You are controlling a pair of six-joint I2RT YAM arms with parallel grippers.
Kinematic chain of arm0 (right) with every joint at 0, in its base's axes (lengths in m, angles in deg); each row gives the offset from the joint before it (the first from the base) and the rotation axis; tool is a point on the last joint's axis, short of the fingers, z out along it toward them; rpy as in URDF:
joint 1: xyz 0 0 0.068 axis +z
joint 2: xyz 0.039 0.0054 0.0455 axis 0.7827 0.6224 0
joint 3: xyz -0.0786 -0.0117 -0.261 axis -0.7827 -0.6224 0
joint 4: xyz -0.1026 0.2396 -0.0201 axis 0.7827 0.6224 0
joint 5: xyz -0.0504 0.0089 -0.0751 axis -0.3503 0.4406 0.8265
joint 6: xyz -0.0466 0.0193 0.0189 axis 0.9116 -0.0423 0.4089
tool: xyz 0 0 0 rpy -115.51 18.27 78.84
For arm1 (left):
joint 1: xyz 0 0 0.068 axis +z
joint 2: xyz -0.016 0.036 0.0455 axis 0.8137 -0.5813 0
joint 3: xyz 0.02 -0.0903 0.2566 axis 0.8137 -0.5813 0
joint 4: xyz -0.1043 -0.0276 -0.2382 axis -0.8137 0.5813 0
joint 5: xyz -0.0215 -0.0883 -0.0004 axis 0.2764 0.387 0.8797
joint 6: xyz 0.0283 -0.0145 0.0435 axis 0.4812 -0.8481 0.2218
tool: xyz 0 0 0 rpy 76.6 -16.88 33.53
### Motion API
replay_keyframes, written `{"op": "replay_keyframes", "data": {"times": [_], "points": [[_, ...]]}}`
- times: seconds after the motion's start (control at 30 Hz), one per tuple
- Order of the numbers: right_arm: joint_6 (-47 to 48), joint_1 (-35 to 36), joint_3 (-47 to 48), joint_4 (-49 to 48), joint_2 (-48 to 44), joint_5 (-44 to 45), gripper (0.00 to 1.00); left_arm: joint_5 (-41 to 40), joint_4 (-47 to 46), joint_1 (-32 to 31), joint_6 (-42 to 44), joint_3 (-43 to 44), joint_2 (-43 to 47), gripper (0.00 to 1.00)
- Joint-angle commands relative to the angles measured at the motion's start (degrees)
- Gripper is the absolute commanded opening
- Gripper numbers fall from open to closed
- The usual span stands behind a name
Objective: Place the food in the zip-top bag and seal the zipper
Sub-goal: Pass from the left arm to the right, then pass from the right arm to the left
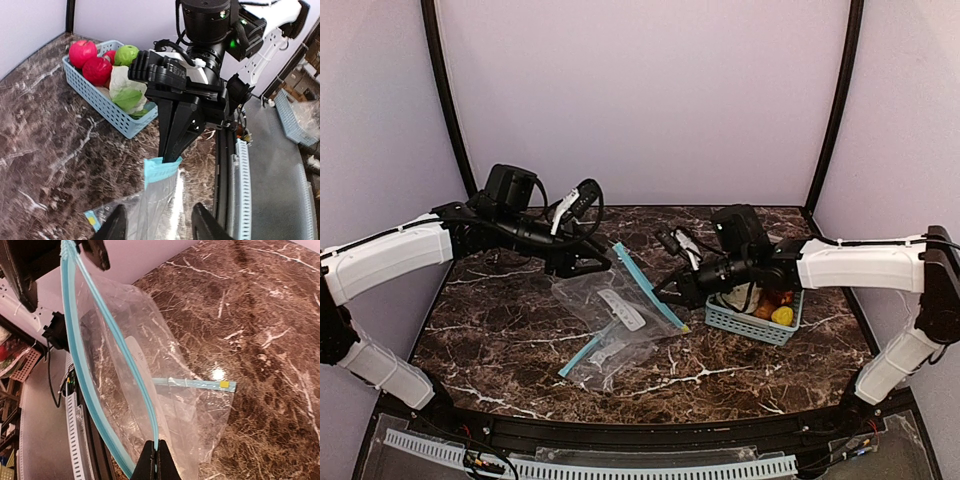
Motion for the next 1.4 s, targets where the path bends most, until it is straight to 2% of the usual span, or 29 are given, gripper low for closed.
{"op": "replay_keyframes", "data": {"times": [0.0,0.03,0.17,0.3,0.43,0.63,1.0,1.37], "points": [[0.3,-0.4,3.3,5.5,-4.1,9.9,0.0,-6.8,-2.2,-0.3,-0.7,-0.4,4.4,0.55],[0.3,-0.9,3.7,6.7,-4.8,11.7,0.0,-7.8,-2.9,-0.3,-1.2,-0.9,5.0,0.61],[0.3,-3.1,5.7,11.6,-7.5,19.3,0.0,-15.5,-5.8,-0.3,-2.2,-3.5,8.6,0.7],[-0.2,-4.9,8.0,17.0,-9.4,29.4,0.0,-22.0,-7.3,-0.2,-4.3,-4.4,9.9,0.75],[-1.5,-5.0,11.5,21.3,-9.3,36.1,0.0,-26.4,-8.1,-0.2,-10.7,-4.6,7.9,0.76],[-4.7,-2.9,11.5,16.2,-6.4,31.4,0.0,-19.6,-11.5,-0.2,-17.4,-5.0,3.3,0.76],[-11.9,1.8,16.0,7.9,6.1,23.6,0.0,-6.8,-22.0,-0.2,-28.4,-7.7,-3.5,0.77],[-14.3,3.5,16.4,4.1,9.8,20.3,0.0,-5.2,-24.5,-0.2,-32.7,-8.5,-7.9,0.78]]}}
